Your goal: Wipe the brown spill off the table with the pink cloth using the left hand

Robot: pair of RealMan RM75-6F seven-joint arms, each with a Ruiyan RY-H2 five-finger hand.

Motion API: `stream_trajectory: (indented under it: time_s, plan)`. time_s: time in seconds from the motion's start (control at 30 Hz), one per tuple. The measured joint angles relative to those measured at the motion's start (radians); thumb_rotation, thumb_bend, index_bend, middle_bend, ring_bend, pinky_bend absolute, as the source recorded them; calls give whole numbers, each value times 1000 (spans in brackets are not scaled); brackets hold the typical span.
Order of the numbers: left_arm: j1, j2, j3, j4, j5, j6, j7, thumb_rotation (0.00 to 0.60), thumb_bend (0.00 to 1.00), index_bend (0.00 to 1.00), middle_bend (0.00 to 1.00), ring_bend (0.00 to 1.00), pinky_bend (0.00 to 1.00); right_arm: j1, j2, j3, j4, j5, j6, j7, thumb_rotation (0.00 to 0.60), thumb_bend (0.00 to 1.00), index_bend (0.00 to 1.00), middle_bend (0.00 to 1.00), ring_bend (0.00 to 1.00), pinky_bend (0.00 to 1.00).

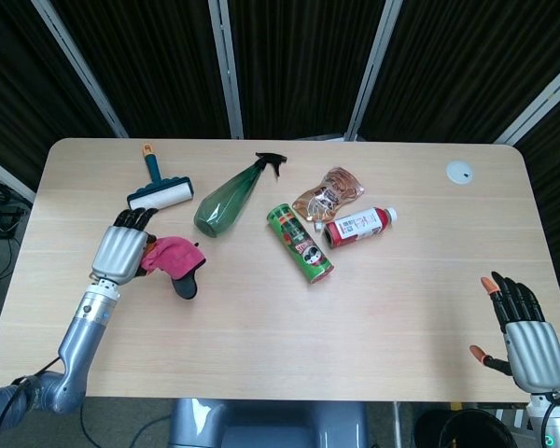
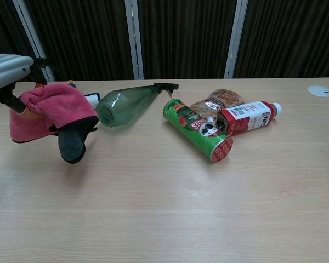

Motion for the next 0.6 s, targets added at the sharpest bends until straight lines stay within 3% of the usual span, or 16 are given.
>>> stream_trajectory:
  time_s: [0.27, 0.6]
  plan:
    - [26, 67, 17, -46, 8, 11, 9, 600, 0, 138, 0, 0, 0, 2, 0, 0, 2, 1, -4, 0, 600, 0, 0, 0, 0, 70]
    - [54, 186, 33, -129, -63, -32, 11, 600, 0, 118, 0, 0, 0, 4, -5, -1, -1, 4, -11, -16, 600, 0, 0, 0, 0, 70]
